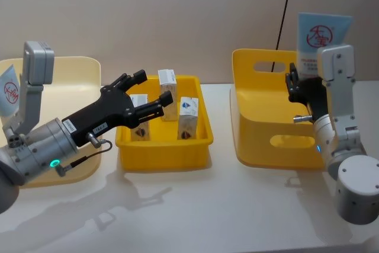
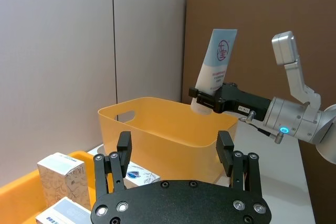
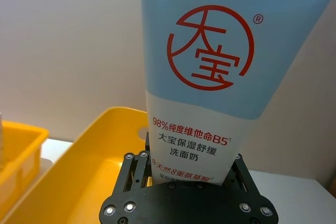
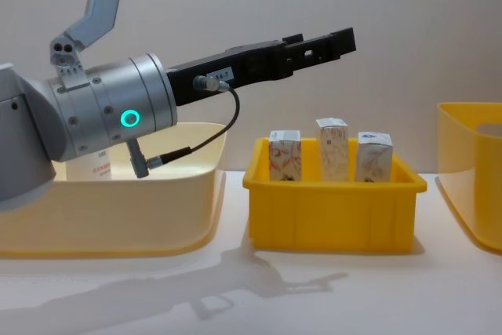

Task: Bimanual collaborative sorting of washing and personal care products

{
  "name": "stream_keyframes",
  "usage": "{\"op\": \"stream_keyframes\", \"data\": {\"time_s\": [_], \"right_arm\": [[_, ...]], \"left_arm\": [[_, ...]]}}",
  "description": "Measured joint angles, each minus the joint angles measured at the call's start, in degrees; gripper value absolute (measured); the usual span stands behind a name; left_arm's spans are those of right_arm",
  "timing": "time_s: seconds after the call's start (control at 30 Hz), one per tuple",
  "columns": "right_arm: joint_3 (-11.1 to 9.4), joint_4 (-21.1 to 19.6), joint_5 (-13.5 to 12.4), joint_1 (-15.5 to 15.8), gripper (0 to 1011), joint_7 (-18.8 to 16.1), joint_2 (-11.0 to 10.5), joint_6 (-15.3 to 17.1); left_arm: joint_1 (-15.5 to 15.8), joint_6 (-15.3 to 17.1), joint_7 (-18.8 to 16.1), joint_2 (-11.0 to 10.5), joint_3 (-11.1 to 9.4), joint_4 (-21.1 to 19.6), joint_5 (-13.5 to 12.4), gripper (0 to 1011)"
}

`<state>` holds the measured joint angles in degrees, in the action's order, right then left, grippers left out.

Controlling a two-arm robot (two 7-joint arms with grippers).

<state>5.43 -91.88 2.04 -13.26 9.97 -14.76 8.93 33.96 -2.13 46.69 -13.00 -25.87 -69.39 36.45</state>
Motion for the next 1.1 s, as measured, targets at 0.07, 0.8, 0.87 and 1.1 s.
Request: {"op": "stream_keyframes", "data": {"time_s": [0.07, 0.8, 0.87, 1.1], "right_arm": [[-0.2, 0.1, 0.3, 0.0, 532, 0.3, 0.2, 0.9], [-0.6, 2.4, 1.2, -1.4, 532, 0.7, 2.8, 8.1], [-0.6, 2.6, 1.2, -1.4, 532, 0.7, 3.0, 8.5], [-0.6, 3.1, 1.3, -1.7, 532, 0.7, 3.9, 9.7]], "left_arm": [[0.0, 0.0, 0.0, 0.0, 0.0, 0.0, 0.0, 1004], [0.0, 0.0, 0.0, 0.0, 0.0, 0.0, 0.0, 1004], [0.0, 0.0, 0.0, 0.0, 0.0, 0.0, 0.0, 1003], [0.0, 0.0, 0.0, 0.0, 0.0, 0.0, 0.0, 1003]]}}
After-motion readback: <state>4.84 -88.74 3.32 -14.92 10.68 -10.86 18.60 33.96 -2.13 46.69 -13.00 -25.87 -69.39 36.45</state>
